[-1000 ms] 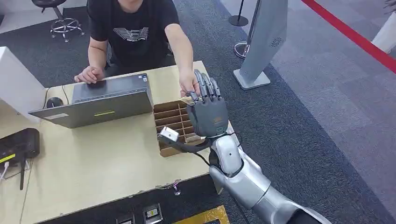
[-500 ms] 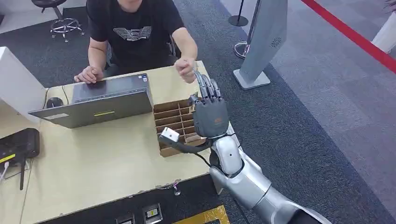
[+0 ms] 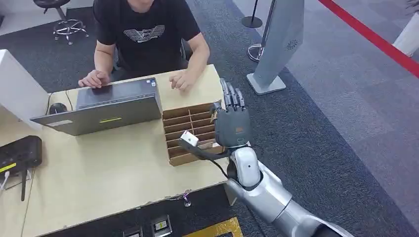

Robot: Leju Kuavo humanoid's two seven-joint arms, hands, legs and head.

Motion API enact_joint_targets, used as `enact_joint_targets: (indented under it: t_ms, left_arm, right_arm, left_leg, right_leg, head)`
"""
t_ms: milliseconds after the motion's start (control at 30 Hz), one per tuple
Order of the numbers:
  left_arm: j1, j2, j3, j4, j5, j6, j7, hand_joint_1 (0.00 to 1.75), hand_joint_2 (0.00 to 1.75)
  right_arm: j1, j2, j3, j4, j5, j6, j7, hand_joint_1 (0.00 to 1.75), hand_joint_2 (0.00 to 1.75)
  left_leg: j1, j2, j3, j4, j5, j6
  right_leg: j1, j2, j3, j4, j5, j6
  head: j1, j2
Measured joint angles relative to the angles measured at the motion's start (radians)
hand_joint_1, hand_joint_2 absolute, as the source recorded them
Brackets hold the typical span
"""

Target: Pass the card to the sensor for recognition and then transmit it.

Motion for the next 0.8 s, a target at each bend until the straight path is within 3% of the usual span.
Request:
enact_joint_targets:
  t_ms: [467,800]
  left_arm:
    - [0.013,0.000,0.000,0.000,0.055,0.000,-0.007,0.00,0.00]
    - [0.015,0.003,-0.010,0.000,0.096,0.002,0.003,0.00,0.00]
  right_arm:
    - [0.128,-0.051,-0.151,-0.018,0.001,-0.001,-0.008,1.75,1.75]
    - [0.200,-0.058,-0.167,-0.006,-0.035,-0.001,0.002,1.75,1.75]
  left_leg:
    - [0.000,0.000,0.000,0.000,0.000,-0.001]
    - [0.000,0.000,-0.001,0.000,-0.001,-0.001]
  right_leg:
    - [0.000,0.000,0.000,0.000,0.000,0.000]
    - [0.000,0.000,0.000,0.000,0.000,0.000]
  head:
    - [0.000,0.000]
    - [0.000,0.000]
